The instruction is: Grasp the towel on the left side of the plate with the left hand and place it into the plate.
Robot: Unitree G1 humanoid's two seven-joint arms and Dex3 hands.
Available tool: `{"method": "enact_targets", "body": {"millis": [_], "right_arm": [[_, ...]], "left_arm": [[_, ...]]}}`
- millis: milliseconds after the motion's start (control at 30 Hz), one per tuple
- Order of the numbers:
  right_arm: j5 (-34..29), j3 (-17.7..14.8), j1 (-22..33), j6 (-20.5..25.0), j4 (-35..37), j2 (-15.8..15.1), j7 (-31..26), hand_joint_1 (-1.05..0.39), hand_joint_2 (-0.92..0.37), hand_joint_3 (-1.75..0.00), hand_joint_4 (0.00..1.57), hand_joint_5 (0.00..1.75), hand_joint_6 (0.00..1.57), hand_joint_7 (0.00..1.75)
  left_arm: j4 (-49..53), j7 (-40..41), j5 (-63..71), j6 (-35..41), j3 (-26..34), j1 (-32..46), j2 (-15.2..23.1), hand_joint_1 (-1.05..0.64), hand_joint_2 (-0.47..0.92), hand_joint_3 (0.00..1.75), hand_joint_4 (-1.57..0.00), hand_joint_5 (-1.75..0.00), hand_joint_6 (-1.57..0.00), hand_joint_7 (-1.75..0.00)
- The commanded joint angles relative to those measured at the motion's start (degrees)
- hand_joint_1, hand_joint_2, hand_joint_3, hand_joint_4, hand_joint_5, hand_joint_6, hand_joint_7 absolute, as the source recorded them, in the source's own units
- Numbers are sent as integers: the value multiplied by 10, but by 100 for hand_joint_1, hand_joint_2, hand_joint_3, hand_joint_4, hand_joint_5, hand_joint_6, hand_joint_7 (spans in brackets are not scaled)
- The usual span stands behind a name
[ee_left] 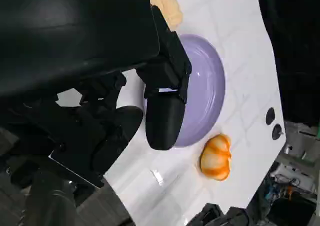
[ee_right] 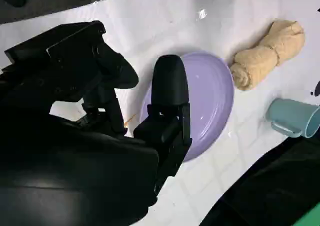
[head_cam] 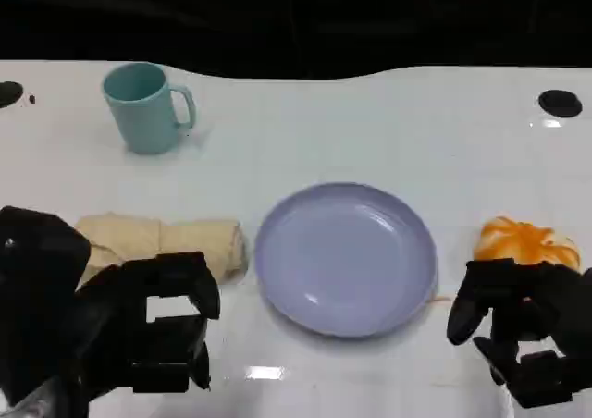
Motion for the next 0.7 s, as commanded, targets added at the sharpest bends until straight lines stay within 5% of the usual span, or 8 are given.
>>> {"method": "enact_targets", "body": {"millis": [33,700], "right_arm": [[1,-1,-6,4,-5,-5,0,4,-60,-106,68,175,67,150],[1,-2,-5,-12,-1,-8,2,3,-58,-109,69,175,68,150]], "left_arm": [[-2,-5,4,-7,3,-2,10,-3,47,140,-84,-175,-75,-164],[-8,-5,4,-7,5,0,13,-3,46,140,-84,-175,-77,-163]]}}
